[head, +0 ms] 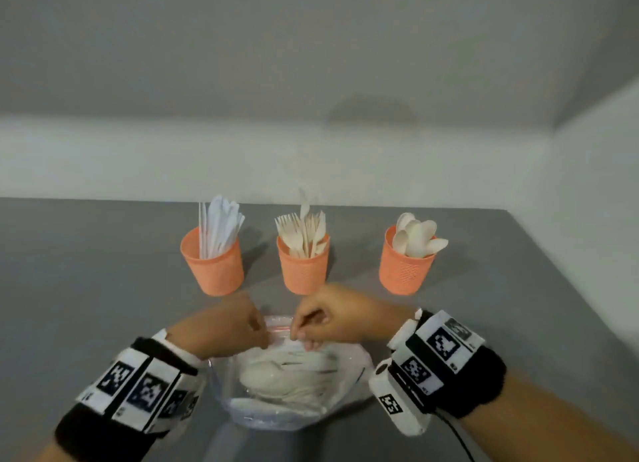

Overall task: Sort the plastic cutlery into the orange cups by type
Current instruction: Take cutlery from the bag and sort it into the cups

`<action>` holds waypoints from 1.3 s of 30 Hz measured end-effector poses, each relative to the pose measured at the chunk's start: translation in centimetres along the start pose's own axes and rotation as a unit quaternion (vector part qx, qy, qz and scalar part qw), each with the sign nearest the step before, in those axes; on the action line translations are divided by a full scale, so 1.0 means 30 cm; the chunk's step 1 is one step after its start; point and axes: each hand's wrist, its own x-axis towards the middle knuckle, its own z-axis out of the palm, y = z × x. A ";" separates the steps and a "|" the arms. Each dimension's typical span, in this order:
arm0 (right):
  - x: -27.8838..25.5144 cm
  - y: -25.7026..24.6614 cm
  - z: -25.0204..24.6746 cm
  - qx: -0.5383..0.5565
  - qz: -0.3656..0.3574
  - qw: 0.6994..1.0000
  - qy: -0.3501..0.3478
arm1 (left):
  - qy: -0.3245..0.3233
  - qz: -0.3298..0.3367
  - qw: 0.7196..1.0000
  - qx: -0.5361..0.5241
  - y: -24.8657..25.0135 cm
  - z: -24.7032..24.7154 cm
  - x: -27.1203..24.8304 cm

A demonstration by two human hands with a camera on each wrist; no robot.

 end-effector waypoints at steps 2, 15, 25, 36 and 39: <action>0.038 0.004 0.109 -0.106 0.041 0.992 -0.046 | 0.017 -0.037 0.999 -0.012 -0.061 0.086 -0.004; 0.063 -0.006 0.222 -0.257 0.150 0.955 0.017 | 0.208 0.016 0.910 -0.358 -0.197 0.141 -0.003; 0.098 0.018 0.293 -0.321 0.143 0.936 0.030 | 0.033 0.024 0.982 -0.187 -0.258 0.201 -0.062; 0.125 0.030 0.270 -0.223 0.155 0.960 0.071 | 0.215 -0.025 0.887 -0.408 -0.261 0.206 0.007; 0.118 0.039 0.257 -0.143 0.162 0.970 0.111 | 0.217 -0.008 0.933 -0.288 -0.259 0.200 -0.006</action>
